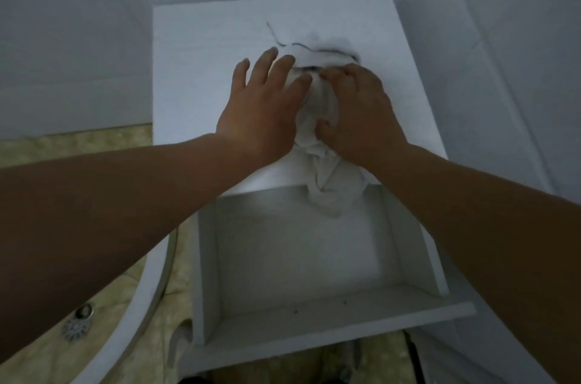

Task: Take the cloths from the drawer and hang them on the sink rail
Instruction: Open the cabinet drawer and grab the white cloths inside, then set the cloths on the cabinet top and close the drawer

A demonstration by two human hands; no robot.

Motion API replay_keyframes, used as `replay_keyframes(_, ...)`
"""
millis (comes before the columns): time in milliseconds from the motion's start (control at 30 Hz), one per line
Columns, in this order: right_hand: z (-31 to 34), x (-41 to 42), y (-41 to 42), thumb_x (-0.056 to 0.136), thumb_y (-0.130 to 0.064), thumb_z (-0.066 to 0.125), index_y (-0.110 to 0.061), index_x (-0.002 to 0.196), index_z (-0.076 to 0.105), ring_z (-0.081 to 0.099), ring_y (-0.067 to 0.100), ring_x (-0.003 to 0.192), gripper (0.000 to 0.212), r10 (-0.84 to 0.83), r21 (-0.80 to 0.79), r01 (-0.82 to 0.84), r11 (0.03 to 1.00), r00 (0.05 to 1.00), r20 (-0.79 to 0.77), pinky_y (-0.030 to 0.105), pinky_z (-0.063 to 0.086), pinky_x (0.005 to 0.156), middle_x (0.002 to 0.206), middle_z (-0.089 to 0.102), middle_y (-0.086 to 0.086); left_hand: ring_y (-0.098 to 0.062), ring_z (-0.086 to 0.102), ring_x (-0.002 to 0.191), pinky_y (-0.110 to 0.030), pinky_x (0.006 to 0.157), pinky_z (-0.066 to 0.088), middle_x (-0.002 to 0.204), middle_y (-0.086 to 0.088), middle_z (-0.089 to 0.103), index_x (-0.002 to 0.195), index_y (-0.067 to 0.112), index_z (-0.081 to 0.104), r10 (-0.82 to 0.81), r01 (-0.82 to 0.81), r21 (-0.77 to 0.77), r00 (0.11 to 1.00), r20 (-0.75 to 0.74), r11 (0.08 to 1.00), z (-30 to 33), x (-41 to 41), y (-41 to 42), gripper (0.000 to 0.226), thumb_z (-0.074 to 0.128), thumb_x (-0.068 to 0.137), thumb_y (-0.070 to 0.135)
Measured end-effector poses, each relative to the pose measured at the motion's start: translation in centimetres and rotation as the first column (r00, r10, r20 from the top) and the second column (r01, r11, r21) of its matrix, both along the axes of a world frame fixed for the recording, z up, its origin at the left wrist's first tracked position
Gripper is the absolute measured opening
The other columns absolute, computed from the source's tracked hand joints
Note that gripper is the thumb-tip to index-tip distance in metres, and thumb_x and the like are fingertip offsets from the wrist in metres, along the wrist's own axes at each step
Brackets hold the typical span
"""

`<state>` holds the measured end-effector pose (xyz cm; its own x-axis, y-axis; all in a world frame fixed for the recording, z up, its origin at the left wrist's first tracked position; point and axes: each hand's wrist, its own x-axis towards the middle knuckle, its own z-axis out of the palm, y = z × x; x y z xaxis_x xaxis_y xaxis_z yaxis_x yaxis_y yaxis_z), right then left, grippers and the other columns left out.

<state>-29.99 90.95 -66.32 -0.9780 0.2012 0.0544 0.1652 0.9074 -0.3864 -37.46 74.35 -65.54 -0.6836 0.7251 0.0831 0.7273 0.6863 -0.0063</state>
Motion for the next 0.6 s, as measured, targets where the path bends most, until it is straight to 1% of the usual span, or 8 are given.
replay_keyframes(100, -0.9, 3.5, -0.6, 0.076, -0.054, 0.059, -0.018, 0.146, 0.036, 0.035, 0.041, 0.138, 0.082, -0.051, 0.000, 0.051, 0.999, 0.996, -0.069, 0.059, 0.039, 0.105, 0.148, 0.038, 0.020, -0.034, 0.015, 0.146, -0.055, 0.115, 0.016, 0.153, -0.011, 0.029, 0.144, 0.023, 0.035, -0.019, 0.019, 0.009, 1.000, -0.018, 1.000, -0.5, 1.2, -2.4, 0.070, 0.061, 0.082, 0.040)
replay_keyframes(133, -1.0, 4.6, -0.8, 0.075, -0.057, 0.061, -0.020, 0.148, 0.033, 0.033, 0.041, 0.140, 0.087, -0.083, -0.028, 0.082, 0.996, 0.996, -0.043, 0.060, 0.039, 0.105, 0.151, 0.034, 0.019, -0.034, 0.013, 0.146, -0.055, 0.115, 0.015, 0.154, -0.012, 0.027, 0.147, 0.022, 0.032, -0.011, 0.011, -0.009, 1.000, 0.000, 1.000, -0.5, 1.3, -3.2, 0.073, 0.059, 0.083, 0.044)
replay_keyframes(200, -1.1, 6.4, -1.1, 0.071, -0.060, 0.069, -0.028, 0.152, 0.023, 0.025, 0.039, 0.143, 0.098, -0.133, -0.094, 0.142, 0.985, 0.987, 0.090, 0.059, 0.036, 0.108, 0.157, 0.023, 0.016, -0.034, 0.009, 0.147, -0.056, 0.116, 0.014, 0.157, -0.013, 0.022, 0.150, 0.021, 0.024, 0.019, -0.019, -0.022, 0.999, 0.030, 1.000, -0.2, 1.1, -4.2, 0.079, 0.054, 0.085, 0.052)
replay_keyframes(300, -1.5, 8.0, -1.7, 0.072, -0.055, 0.074, -0.039, 0.151, 0.014, 0.026, 0.038, 0.141, 0.101, -0.148, -0.029, 0.157, 0.987, 0.969, 0.201, 0.054, 0.039, 0.103, 0.159, 0.016, 0.013, -0.034, 0.006, 0.147, -0.057, 0.116, 0.014, 0.158, -0.014, 0.018, 0.153, 0.022, 0.018, -0.002, 0.002, 0.005, 0.999, 0.040, 1.000, 0.3, 1.2, -4.2, 0.081, 0.047, 0.086, 0.058)
replay_keyframes(367, -1.9, 7.7, -1.9, 0.073, -0.048, 0.075, -0.040, 0.149, 0.013, 0.033, 0.038, 0.133, 0.098, -0.162, 0.062, 0.152, 0.986, 0.958, 0.236, 0.051, 0.044, 0.097, 0.156, 0.019, 0.013, -0.034, 0.007, 0.147, -0.058, 0.115, 0.015, 0.158, -0.014, 0.018, 0.153, 0.023, 0.017, -0.044, 0.043, 0.015, 0.998, 0.051, 0.999, 0.1, 1.8, -3.9, 0.082, 0.043, 0.085, 0.061)
replay_keyframes(433, -2.0, 6.8, -2.2, 0.075, -0.041, 0.075, -0.035, 0.148, 0.022, 0.035, 0.036, 0.125, 0.090, -0.188, 0.084, 0.172, 0.982, 0.948, 0.256, 0.046, 0.044, 0.093, 0.149, 0.026, 0.011, -0.034, 0.006, 0.148, -0.058, 0.115, 0.014, 0.159, -0.013, 0.015, 0.154, 0.025, 0.013, -0.052, 0.052, 0.002, 0.997, 0.065, 0.999, -0.7, 2.3, -3.6, 0.084, 0.039, 0.085, 0.065)
replay_keyframes(533, -2.0, 5.6, -2.5, 0.082, -0.032, 0.070, -0.024, 0.140, 0.038, 0.041, 0.035, 0.108, 0.067, -0.133, -0.014, 0.141, 0.990, 0.956, 0.262, 0.039, 0.039, 0.085, 0.129, 0.038, 0.012, -0.034, 0.000, 0.148, -0.060, 0.115, 0.012, 0.161, -0.012, 0.006, 0.154, 0.029, 0.005, -0.020, 0.022, -0.015, 0.994, 0.108, 1.000, -2.1, 2.3, -3.2, 0.084, 0.030, 0.085, 0.070)
replay_keyframes(600, -1.3, 4.5, -1.8, 0.086, -0.024, 0.064, -0.018, 0.130, 0.047, 0.050, 0.034, 0.095, 0.047, -0.088, -0.093, 0.116, 0.989, 0.962, 0.259, 0.035, 0.041, 0.078, 0.110, 0.042, 0.011, -0.033, -0.004, 0.148, -0.060, 0.115, 0.009, 0.161, -0.012, 0.002, 0.154, 0.030, 0.002, -0.026, 0.029, -0.021, 0.992, 0.120, 0.999, -2.4, 1.9, -2.8, 0.085, 0.026, 0.086, 0.072)
